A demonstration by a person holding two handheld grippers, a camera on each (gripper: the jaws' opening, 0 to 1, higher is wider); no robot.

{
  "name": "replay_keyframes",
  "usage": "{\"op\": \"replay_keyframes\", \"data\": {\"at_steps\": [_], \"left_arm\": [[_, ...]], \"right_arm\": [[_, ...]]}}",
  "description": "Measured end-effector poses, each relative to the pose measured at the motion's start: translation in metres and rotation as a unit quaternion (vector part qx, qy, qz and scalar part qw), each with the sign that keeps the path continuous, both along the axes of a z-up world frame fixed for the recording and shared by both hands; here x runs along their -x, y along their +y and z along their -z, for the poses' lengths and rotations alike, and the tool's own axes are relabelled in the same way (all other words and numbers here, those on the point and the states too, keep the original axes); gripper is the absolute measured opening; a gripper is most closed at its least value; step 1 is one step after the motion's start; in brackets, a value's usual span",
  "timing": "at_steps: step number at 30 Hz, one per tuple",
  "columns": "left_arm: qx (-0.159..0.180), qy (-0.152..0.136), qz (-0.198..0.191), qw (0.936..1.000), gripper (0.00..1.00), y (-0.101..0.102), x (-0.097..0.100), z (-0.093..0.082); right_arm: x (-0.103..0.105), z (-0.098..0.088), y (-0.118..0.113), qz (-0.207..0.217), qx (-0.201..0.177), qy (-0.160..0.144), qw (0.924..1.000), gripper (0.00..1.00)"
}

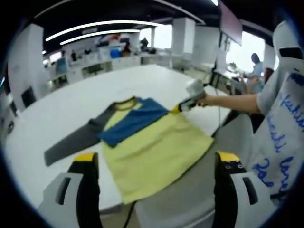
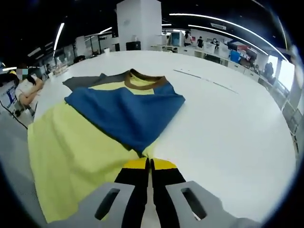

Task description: Fold the garment on the visible template until the final outline fits inside the template.

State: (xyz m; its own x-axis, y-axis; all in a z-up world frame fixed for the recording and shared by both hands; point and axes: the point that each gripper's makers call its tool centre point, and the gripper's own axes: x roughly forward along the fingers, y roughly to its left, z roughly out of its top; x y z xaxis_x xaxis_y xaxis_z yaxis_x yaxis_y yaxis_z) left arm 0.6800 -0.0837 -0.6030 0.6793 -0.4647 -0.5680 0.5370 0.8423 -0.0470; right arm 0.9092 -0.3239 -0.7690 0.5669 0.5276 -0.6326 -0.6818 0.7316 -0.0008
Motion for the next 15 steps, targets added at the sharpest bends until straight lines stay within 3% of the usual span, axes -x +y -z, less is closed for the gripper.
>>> {"op": "replay_keyframes", "data": {"at_steps": [8,10,12,15], "left_arm": [[-0.001,0.007,-0.007,1.0000,0.97,0.004,0.000,0.003],[0.000,0.006,-0.010,0.9999,0.97,0.005,-0.001,0.003],[0.000,0.007,-0.015,0.9999,0.97,0.007,-0.001,0.003],[0.000,0.006,-0.022,0.9997,0.97,0.009,0.000,0.002]], "right_arm": [[-0.019,-0.021,0.004,0.003,-0.023,-0.009,0.9997,0.15],[-0.008,-0.022,0.013,-0.030,-0.024,0.017,0.9991,0.13],[0.000,-0.024,0.011,-0.067,0.012,0.016,0.9975,0.11],[0.015,-0.024,0.006,-0.091,0.023,0.036,0.9949,0.13]]}}
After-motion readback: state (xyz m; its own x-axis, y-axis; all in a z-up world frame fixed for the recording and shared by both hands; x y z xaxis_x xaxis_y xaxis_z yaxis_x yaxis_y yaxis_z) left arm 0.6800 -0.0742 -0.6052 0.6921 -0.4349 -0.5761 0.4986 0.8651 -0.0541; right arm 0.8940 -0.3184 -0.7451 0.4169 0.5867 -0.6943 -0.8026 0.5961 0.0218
